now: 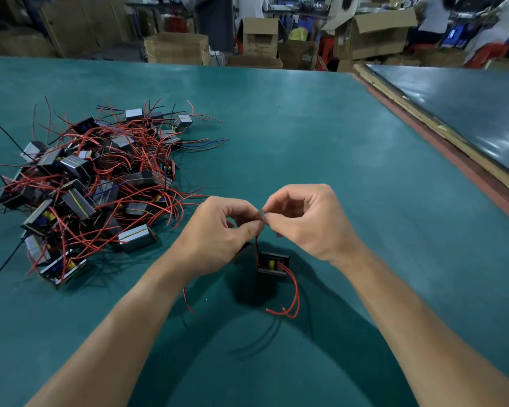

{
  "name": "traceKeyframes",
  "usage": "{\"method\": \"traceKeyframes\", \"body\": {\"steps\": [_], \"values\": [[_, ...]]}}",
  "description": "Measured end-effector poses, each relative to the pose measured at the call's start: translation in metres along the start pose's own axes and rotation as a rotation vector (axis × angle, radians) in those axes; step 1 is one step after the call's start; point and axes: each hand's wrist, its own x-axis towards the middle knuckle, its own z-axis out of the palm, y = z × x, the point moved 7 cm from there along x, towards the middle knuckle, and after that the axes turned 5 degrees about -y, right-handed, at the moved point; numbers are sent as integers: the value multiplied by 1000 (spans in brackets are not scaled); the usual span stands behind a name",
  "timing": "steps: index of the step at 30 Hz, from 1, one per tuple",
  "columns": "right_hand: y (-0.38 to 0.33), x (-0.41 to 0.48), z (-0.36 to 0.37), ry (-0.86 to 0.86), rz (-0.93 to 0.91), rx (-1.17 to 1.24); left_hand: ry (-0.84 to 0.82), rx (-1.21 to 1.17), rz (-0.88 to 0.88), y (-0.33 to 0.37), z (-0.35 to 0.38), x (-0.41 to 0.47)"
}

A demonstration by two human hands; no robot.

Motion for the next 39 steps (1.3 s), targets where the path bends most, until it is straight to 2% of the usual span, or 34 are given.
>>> {"method": "traceKeyframes", "body": {"steps": [5, 11, 17, 25, 29, 31, 34, 39], "values": [[-1, 1, -1, -9, 3, 0, 58, 128, 61, 5, -3, -1], [1, 0, -1, -83, 9, -162, -27, -59, -40, -3, 3, 0], [5, 0, 1, -97, 9, -285, 21, 43, -17, -2, -1, 0], [4, 1, 0, -57, 4, -159, 118, 267, 106, 7, -3, -2], [8, 2, 0, -58, 78, -8, 139, 319, 120, 10, -3, -3], [9, 1, -1, -91, 106, 67, 71, 205, 64, 6, 0, -1], [1, 0, -2, -161, 49, 22, -24, -42, -35, 1, 2, 0], [-2, -1, -1, -172, 24, -80, -78, -195, -138, -4, 4, -1]]}}
